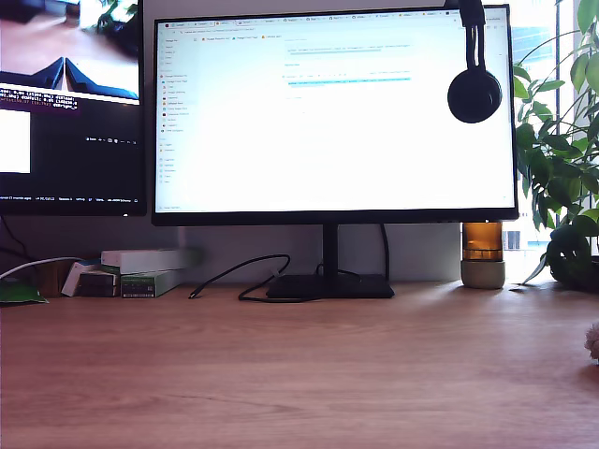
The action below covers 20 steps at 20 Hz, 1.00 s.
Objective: Fold the tea towel to a neat square and place it to the right
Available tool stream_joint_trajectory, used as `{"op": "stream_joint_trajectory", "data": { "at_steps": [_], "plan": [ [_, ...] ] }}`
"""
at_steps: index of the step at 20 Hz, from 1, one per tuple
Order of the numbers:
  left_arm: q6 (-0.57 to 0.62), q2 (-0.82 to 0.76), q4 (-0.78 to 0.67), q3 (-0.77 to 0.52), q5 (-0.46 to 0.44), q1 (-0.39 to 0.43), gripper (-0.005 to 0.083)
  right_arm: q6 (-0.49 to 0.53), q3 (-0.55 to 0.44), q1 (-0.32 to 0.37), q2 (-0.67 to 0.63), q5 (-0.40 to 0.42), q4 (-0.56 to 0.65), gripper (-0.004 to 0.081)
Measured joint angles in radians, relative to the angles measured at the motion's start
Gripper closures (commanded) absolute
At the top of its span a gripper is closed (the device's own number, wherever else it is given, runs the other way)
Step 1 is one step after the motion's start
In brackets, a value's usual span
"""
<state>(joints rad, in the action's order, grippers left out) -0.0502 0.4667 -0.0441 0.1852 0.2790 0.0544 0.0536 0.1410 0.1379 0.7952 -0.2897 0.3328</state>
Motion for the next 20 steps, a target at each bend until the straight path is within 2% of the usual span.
{"op": "stream_joint_trajectory", "data": {
  "at_steps": [4, 13, 15, 16, 20],
  "plan": [
    [-0.003, -0.126, 0.109, -0.045, -0.001, 0.000, 0.0795, 0.000, -0.011, 0.001, -0.046, -0.026, -0.003, 0.0770],
    [-0.023, -0.424, 0.295, -0.045, -0.098, 0.000, 0.0795, 0.000, -0.114, 0.001, -0.330, -0.010, -0.016, 0.0770],
    [-0.038, -0.441, 0.323, -0.045, -0.105, 0.000, 0.0795, -0.003, -0.119, 0.001, -0.386, -0.010, -0.042, 0.0770],
    [-0.082, -0.440, 0.336, -0.045, -0.105, 0.000, 0.0795, -0.009, -0.119, 0.001, -0.413, -0.010, -0.050, 0.0770],
    [-0.151, -0.440, 0.451, -0.045, -0.101, 0.000, 0.0795, -0.109, -0.118, 0.001, -0.525, -0.072, -0.111, 0.0770]
  ]
}}
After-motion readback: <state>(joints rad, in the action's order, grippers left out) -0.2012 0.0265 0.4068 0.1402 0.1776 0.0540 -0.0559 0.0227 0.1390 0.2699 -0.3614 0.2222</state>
